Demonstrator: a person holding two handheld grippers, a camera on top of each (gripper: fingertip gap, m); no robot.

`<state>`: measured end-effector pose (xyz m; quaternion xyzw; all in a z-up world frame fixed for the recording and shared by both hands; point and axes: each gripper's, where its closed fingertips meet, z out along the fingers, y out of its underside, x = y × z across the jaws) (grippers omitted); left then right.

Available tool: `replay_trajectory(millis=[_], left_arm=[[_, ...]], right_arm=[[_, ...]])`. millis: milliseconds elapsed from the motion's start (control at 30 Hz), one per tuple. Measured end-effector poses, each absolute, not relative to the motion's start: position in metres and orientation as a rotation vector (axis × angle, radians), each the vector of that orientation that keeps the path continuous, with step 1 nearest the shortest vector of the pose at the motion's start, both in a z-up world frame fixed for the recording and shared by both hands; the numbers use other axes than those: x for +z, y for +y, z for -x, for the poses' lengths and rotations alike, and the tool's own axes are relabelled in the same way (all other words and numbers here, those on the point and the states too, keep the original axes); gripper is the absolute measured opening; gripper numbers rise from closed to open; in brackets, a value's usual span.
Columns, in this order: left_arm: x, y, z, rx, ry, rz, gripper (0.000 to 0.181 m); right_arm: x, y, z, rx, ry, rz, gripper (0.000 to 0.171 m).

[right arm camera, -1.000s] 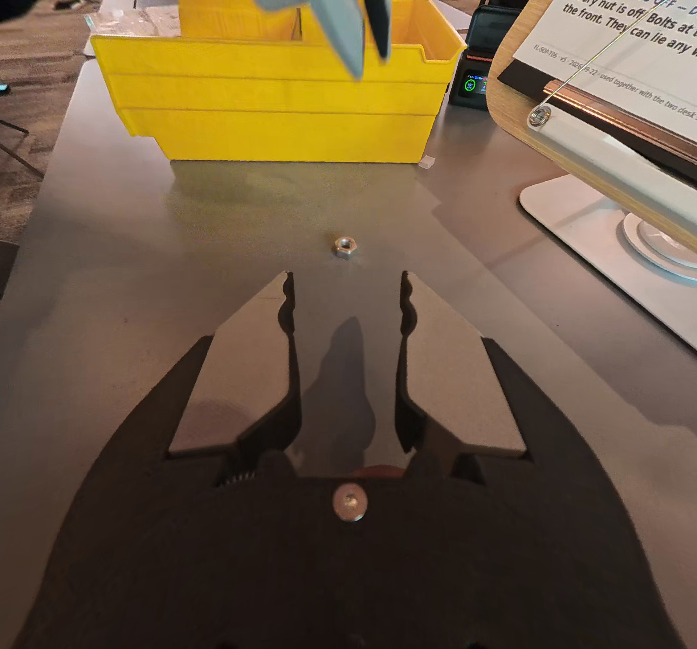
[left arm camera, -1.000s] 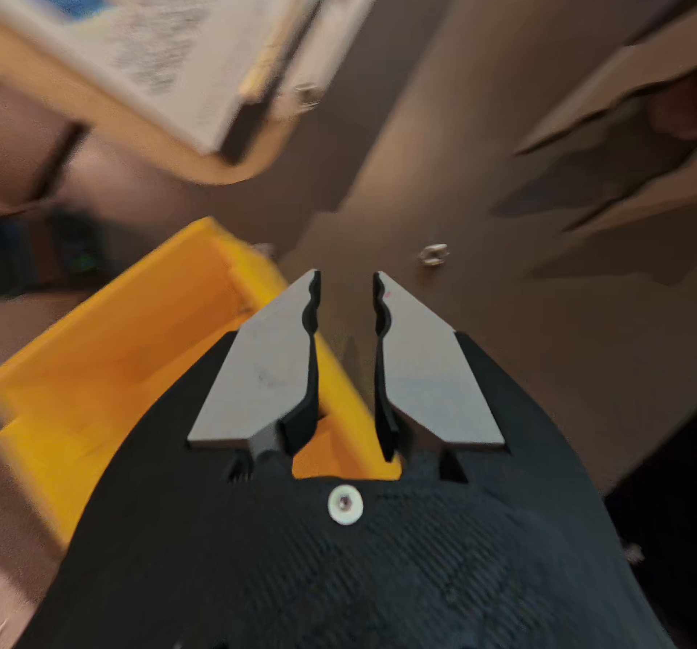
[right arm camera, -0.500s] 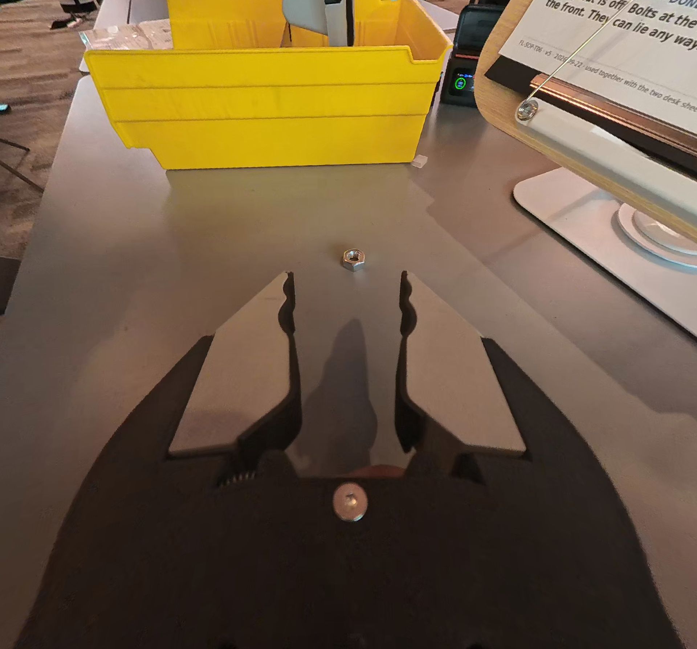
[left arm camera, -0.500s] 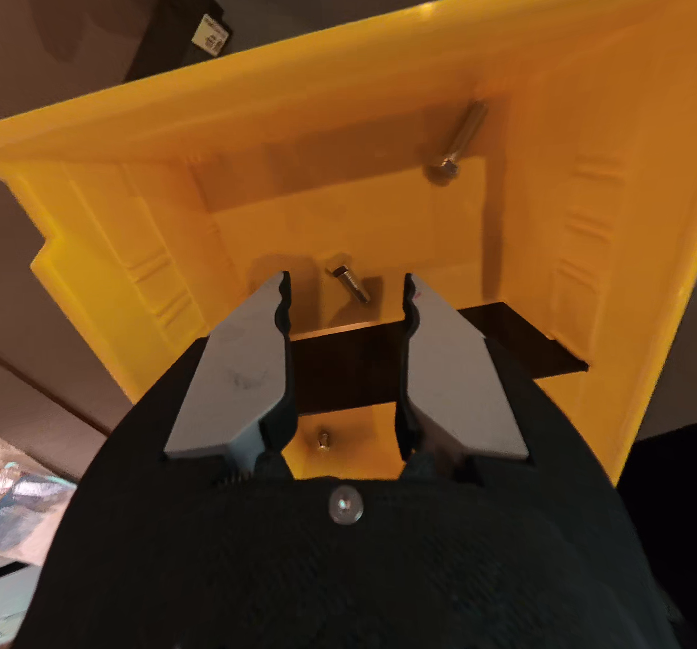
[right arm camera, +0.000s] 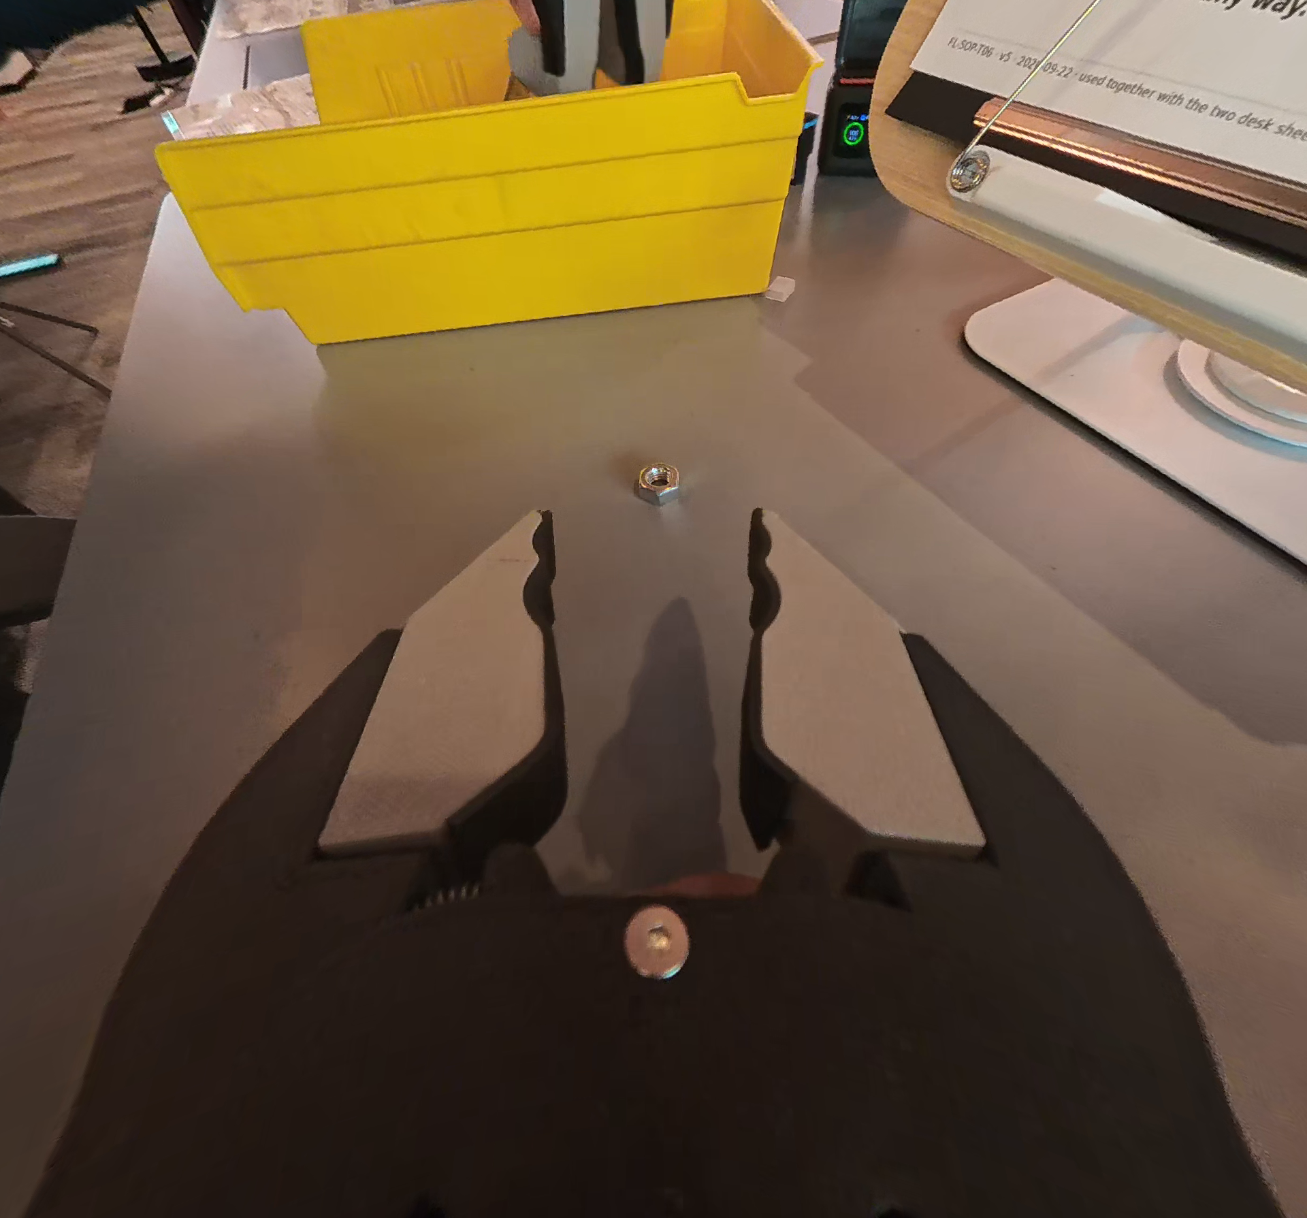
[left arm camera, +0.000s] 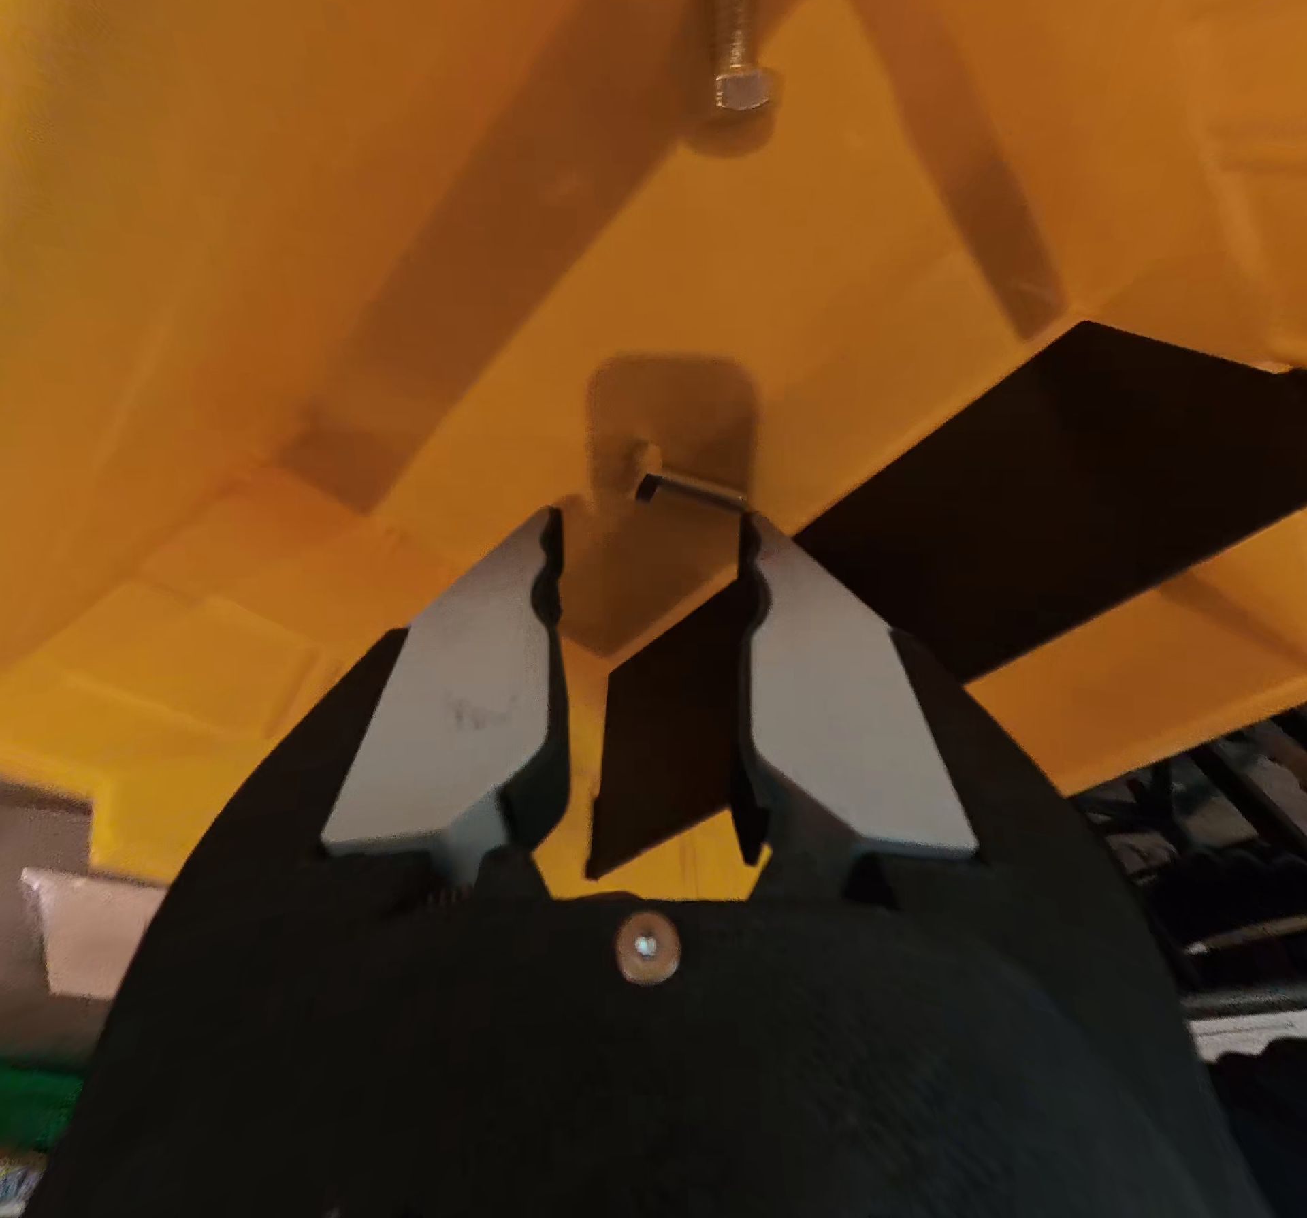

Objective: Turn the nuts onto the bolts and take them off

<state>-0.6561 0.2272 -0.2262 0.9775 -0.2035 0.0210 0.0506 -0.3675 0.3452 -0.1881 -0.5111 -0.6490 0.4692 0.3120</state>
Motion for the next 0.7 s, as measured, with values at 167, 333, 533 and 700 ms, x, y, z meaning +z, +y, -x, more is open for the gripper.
replay_trajectory(millis=[167, 333, 533, 700], left_arm=[[-0.244, 0.237, 0.661, 0.062, -0.573, -2.962, 0.050], [-0.241, 0.254, 0.693, -0.272, -0.585, -2.959, 0.027], [-0.237, 0.255, 0.686, -0.167, -0.392, -3.016, 0.042], [-0.244, 0.248, 0.692, -0.131, -0.312, -3.018, 0.039]], right_arm=[[-0.187, 0.345, 0.367, 1.287, -1.714, 1.361, 0.052], [-0.186, 0.343, 0.364, 1.336, -1.712, 1.375, 0.052], [-0.186, 0.341, 0.363, 1.347, -1.718, 1.377, 0.051], [-0.188, 0.337, 0.362, 1.333, -1.745, 1.362, 0.049]])
